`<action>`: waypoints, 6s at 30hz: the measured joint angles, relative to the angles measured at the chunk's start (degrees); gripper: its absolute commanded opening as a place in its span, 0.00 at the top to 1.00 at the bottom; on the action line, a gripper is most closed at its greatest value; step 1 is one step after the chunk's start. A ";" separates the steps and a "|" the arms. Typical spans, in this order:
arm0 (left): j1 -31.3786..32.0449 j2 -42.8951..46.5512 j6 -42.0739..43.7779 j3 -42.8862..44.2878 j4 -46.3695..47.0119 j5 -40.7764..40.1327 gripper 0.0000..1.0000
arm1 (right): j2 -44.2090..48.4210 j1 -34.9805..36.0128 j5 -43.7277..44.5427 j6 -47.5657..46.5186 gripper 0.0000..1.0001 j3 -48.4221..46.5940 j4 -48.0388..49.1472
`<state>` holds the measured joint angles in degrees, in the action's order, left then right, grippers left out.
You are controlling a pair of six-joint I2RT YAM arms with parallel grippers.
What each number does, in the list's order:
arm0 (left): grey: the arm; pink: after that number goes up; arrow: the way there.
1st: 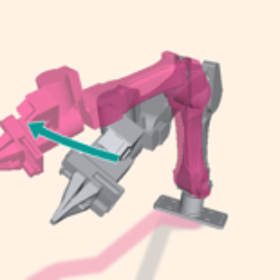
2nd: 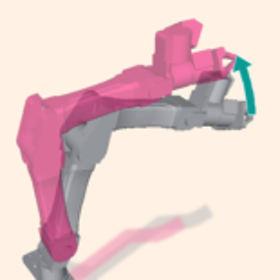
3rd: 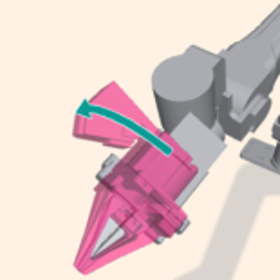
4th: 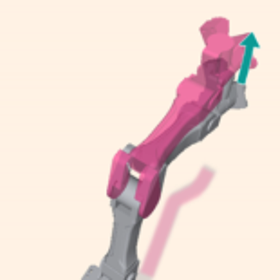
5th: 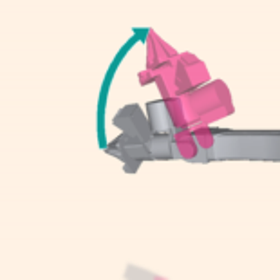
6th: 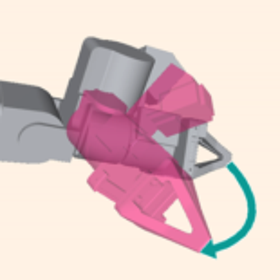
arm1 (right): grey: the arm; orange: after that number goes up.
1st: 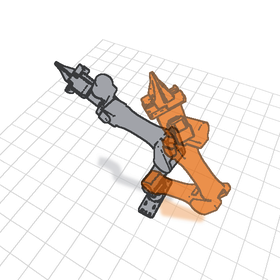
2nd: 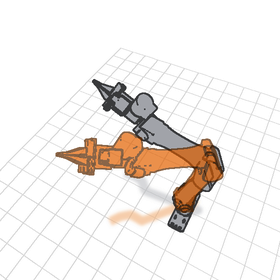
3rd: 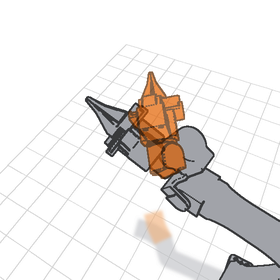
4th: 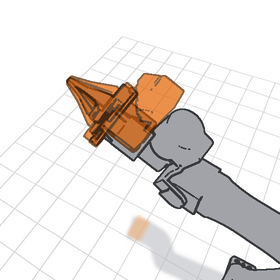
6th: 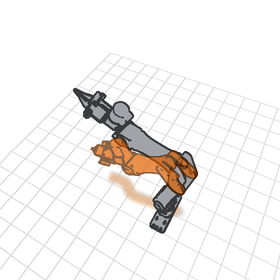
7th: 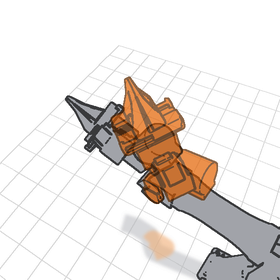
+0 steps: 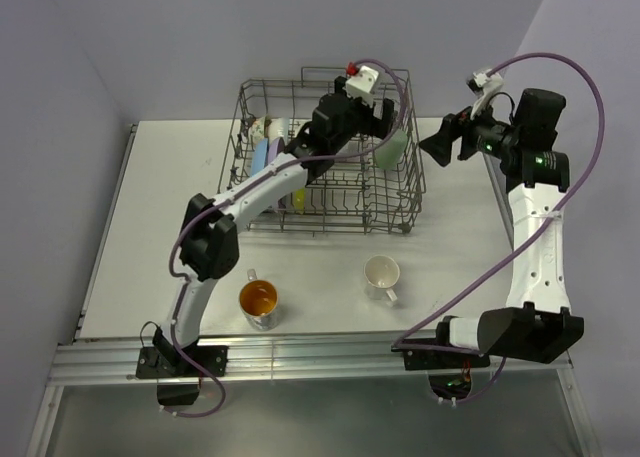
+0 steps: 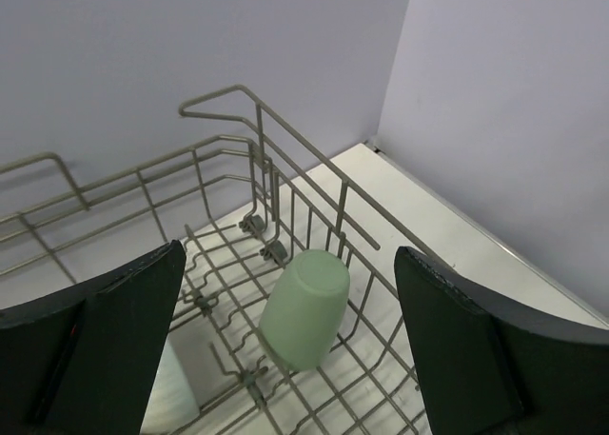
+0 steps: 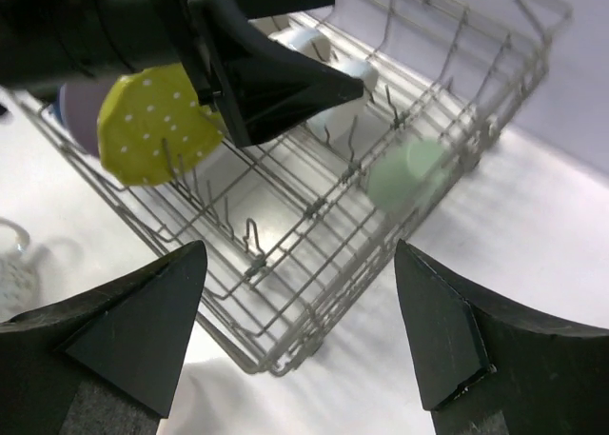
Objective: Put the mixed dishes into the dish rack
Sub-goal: Place the cup upside down on the dish rack, then grab a cup with the right arm, then pass the cup from the right arm to the left
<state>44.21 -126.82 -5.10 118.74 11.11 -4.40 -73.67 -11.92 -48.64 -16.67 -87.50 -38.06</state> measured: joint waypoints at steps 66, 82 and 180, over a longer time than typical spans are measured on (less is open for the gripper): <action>-4.55 91.10 -31.80 -63.19 -28.55 -4.52 0.07 | 20.44 53.05 27.21 -27.08 0.78 51.74 -4.57; -4.55 91.56 -31.87 -66.75 -23.21 -2.67 0.06 | 19.12 50.99 20.68 -15.17 1.00 46.53 -6.67; -12.37 33.66 -80.54 -40.87 43.78 11.26 0.01 | -1.38 29.42 6.34 34.23 1.00 21.00 95.54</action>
<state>31.83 -93.17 -85.65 77.87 54.89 6.85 -75.05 17.50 -42.30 17.56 -66.50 57.47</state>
